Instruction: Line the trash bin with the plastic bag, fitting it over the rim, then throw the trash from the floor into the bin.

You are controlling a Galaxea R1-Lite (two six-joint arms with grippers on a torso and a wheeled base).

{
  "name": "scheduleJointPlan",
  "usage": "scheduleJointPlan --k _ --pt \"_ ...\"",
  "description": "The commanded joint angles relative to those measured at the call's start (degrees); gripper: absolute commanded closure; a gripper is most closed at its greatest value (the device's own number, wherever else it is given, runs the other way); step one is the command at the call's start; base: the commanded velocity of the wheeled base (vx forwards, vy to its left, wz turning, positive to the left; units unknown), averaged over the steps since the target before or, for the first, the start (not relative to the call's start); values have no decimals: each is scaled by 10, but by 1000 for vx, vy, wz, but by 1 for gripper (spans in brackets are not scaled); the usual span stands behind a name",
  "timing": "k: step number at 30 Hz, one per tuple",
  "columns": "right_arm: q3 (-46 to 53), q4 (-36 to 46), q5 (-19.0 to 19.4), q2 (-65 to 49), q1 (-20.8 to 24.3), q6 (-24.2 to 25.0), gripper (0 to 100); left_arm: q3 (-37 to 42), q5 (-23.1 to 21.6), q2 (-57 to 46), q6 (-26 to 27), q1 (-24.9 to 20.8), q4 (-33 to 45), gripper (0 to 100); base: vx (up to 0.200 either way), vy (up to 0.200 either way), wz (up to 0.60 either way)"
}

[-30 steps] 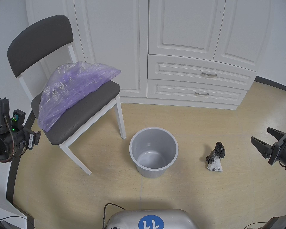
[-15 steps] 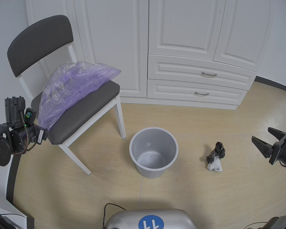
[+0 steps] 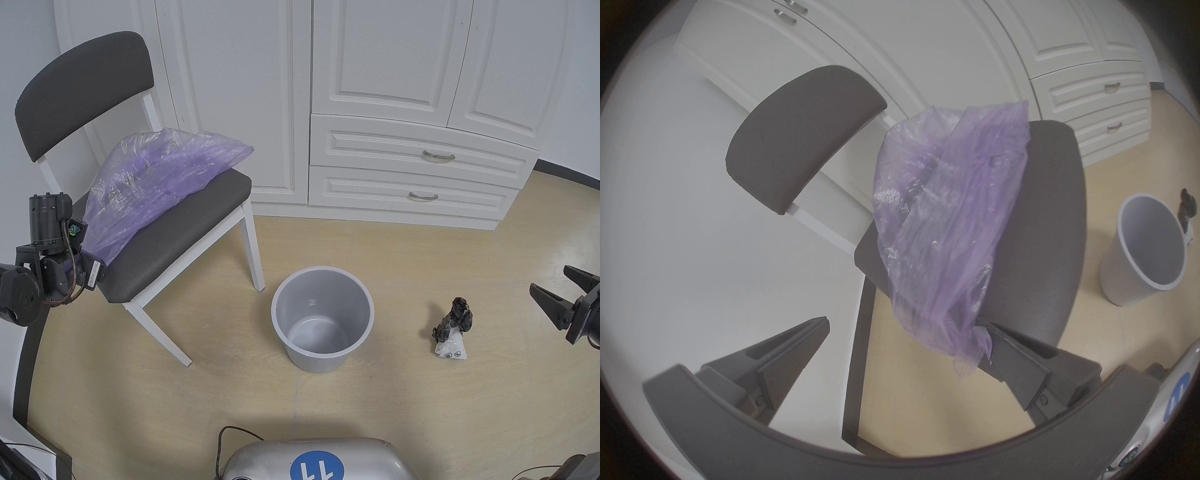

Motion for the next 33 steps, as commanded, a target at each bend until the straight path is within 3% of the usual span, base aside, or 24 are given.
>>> scheduleJointPlan --k 1,11,18,33 --pt "-2 0 0 -4 -1 0 0 -20 13 31 1 9 0 0 0 0 0" --pt "-3 0 3 -2 -17 0 0 -67 13 84 -1 30 -20 0 0 0 0" --pt "-3 0 3 -3 -18 0 0 -69 15 112 1 43 -69 0 0 0 0" --pt "-3 0 3 -2 -18 0 0 -71 15 111 5 51 -93 0 0 0 0"
